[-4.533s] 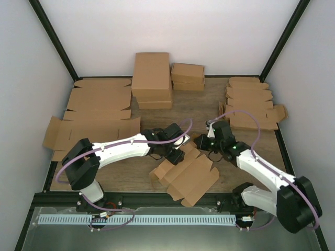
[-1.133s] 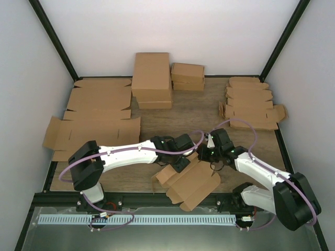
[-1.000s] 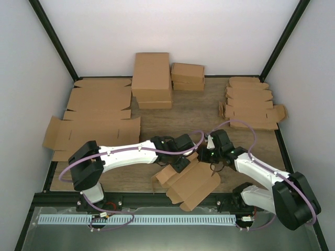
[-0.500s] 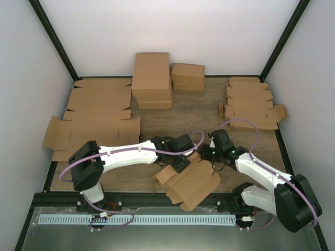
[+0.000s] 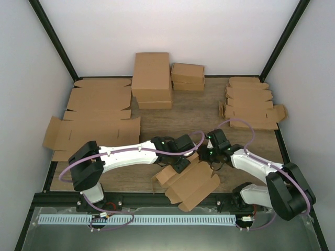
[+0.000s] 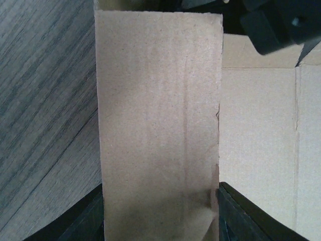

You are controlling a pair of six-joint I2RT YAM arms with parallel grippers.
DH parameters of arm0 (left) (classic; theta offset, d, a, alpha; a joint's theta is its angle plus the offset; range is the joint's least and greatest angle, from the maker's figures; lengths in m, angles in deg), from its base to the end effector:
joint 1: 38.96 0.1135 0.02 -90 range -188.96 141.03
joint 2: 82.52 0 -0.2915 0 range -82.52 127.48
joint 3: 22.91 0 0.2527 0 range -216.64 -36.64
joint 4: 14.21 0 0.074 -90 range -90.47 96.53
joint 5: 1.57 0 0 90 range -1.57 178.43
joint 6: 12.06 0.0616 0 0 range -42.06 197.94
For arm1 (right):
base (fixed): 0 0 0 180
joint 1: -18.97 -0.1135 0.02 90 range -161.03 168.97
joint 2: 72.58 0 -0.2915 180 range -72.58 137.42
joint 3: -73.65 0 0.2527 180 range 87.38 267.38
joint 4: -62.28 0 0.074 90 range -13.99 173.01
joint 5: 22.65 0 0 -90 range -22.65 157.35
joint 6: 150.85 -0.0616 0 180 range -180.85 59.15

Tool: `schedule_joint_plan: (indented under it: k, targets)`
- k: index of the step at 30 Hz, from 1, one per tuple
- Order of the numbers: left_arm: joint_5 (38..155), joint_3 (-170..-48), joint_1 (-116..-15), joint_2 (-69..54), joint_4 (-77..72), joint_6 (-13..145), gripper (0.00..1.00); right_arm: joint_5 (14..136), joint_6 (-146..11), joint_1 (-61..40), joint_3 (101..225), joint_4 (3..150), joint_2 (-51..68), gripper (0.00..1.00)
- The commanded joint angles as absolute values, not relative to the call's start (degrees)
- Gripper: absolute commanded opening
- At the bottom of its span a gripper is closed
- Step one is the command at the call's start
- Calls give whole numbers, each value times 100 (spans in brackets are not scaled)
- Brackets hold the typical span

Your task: Fold the paper box

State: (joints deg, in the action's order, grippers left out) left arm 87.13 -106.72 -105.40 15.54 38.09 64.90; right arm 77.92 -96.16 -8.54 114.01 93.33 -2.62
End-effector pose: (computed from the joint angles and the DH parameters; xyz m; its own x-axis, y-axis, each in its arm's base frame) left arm 0.1451 -0.3292 0.2155 -0.5632 0.7272 -0.3924 0.8065 0.5871 -0.0695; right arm 0.1773 0.1051 0.1452 -0.9394 0.1514 -0.3076 0.0112 0.9103 0.4138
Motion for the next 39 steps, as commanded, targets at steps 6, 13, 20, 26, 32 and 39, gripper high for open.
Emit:
schedule_joint_plan:
  k: [6, 13, 20, 26, 32, 39]
  targets:
    - [8698, -10731, -10586, 1634, 3805, 6496, 55, 8926, -9271, -883, 11284, 8957, -741, 1]
    - [8710, -10683, -10598, 1631, 3775, 6473, 55, 9139, -9277, -880, 11133, 8804, -515, 1]
    - [8729, -10574, -10607, 1602, 3726, 6431, 55, 9250, -9418, -880, 10886, 8515, -381, 1]
    - [8730, -10526, -10604, 1586, 3714, 6434, 55, 9353, -9546, -880, 10728, 8229, -84, 1]
    - [8688, -10493, -10607, 1569, 3713, 6419, 55, 9068, -9559, -880, 10834, 8437, -256, 1]
    - [8374, -10460, -10542, 1367, 3860, 6338, 55, 8477, -9432, -881, 11237, 9168, -1114, 4]
